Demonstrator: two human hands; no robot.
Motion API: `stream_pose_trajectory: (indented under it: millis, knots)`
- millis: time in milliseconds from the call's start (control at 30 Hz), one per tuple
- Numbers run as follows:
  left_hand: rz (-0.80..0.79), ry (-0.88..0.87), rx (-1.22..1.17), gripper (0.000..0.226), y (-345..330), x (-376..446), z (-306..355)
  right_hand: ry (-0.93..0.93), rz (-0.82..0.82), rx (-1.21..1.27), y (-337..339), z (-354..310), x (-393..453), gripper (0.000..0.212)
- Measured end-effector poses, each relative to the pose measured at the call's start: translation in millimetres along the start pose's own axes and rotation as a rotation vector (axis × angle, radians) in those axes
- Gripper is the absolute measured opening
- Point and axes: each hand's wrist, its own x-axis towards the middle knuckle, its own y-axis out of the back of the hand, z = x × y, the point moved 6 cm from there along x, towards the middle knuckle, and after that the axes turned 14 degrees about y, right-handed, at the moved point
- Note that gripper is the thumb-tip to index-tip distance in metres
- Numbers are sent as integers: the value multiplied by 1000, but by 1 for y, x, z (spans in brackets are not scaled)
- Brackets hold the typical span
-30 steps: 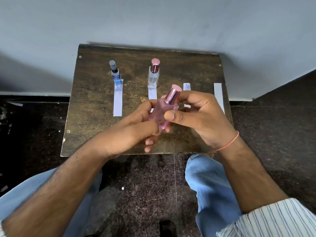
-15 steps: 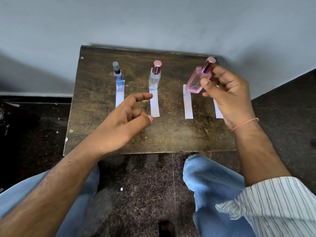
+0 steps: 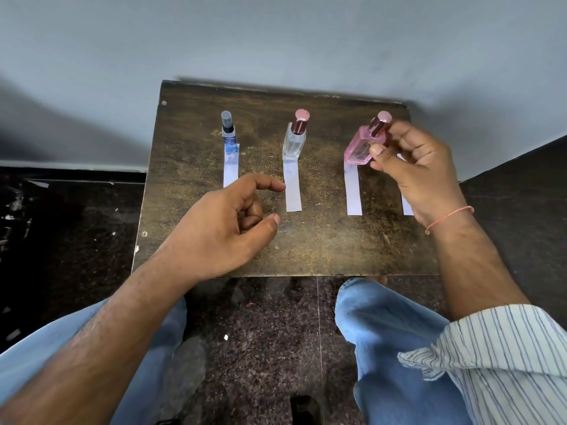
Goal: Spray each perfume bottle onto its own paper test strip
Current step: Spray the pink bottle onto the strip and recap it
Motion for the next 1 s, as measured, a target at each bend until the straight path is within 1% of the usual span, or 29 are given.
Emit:
stream_pose_trajectory:
  millis: [733,900,1000]
  knots:
    - [2,-4,30,33,-2,3,-3,-32,-32,8,-8,8,0,43]
    - [11,-2,41,32,-1,2,-3,-22,-48,-15,-5,7,-1,51]
    - [13,-5,43,33,0,3,-2,11,-66,-91,2,7,1,56]
